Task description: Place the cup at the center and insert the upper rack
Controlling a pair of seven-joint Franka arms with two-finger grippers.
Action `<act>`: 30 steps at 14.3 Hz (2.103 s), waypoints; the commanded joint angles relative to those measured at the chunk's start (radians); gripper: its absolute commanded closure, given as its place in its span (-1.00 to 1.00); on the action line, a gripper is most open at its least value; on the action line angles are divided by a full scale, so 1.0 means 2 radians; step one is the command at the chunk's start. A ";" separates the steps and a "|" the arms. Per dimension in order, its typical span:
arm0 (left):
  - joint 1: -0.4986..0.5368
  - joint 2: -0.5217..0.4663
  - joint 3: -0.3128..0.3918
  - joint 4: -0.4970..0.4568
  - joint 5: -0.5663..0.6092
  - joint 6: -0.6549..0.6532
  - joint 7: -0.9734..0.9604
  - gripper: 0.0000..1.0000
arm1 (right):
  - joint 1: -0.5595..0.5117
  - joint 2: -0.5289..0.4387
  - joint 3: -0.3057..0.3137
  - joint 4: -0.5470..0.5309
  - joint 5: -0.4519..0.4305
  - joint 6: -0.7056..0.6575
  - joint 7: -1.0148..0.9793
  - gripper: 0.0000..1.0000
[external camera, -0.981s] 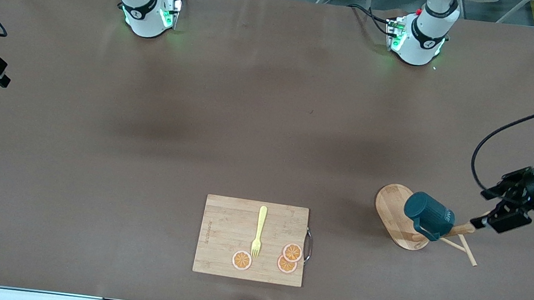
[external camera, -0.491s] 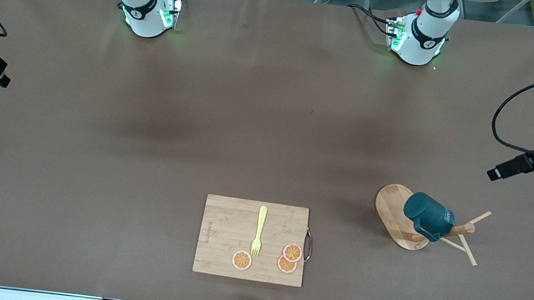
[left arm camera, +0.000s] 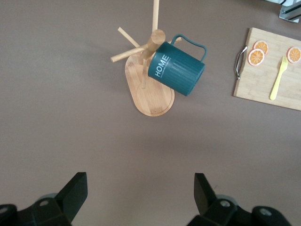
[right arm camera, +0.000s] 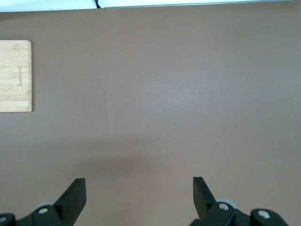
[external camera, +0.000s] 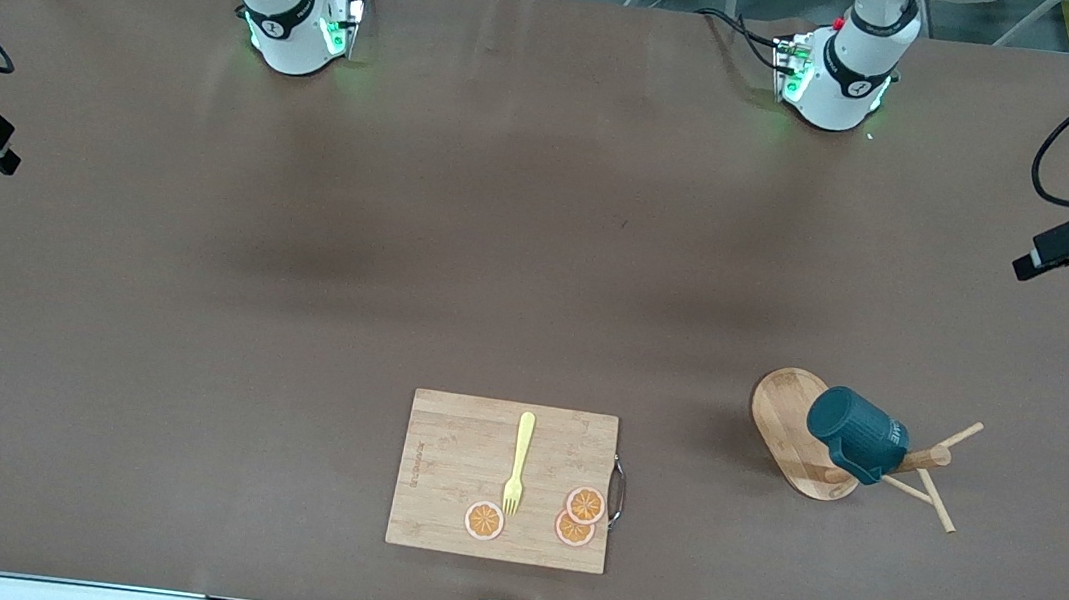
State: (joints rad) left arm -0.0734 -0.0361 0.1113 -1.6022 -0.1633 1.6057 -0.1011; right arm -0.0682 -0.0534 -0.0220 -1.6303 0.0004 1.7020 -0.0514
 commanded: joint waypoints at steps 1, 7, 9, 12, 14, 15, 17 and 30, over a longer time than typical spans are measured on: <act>0.004 -0.015 -0.020 -0.010 0.022 -0.001 0.007 -1.00 | 0.000 -0.005 -0.001 0.000 0.003 -0.003 -0.005 -1.00; 0.057 -0.010 -0.091 0.013 0.023 0.009 0.006 -1.00 | 0.002 -0.006 -0.001 0.000 0.001 -0.004 -0.006 -1.00; 0.063 -0.008 -0.095 0.013 0.022 0.022 0.006 -1.00 | 0.002 -0.006 -0.001 0.000 0.001 -0.004 -0.006 -1.00; 0.057 -0.008 -0.096 0.013 0.023 0.032 0.007 -1.00 | 0.002 -0.006 0.000 0.000 0.001 -0.006 -0.006 -1.00; 0.031 -0.007 -0.083 0.013 0.023 0.042 0.007 -1.00 | 0.002 -0.006 0.000 0.000 0.001 -0.009 -0.006 -1.00; 0.022 -0.006 -0.070 0.013 0.023 0.045 0.007 -1.00 | 0.002 -0.006 0.000 0.000 0.001 -0.009 -0.006 -1.00; 0.019 -0.001 -0.067 0.013 0.025 0.057 0.007 -1.00 | 0.001 -0.006 0.000 -0.001 0.001 -0.010 0.000 -1.00; 0.026 0.000 -0.070 0.032 0.052 0.027 0.033 -1.00 | -0.001 -0.006 -0.002 -0.001 0.001 -0.009 0.000 -1.00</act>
State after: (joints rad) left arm -0.0225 -0.0365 -0.0260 -1.5683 -0.0841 1.7121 -0.0545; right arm -0.0684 -0.0534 -0.0252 -1.6303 0.0004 1.6923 -0.0517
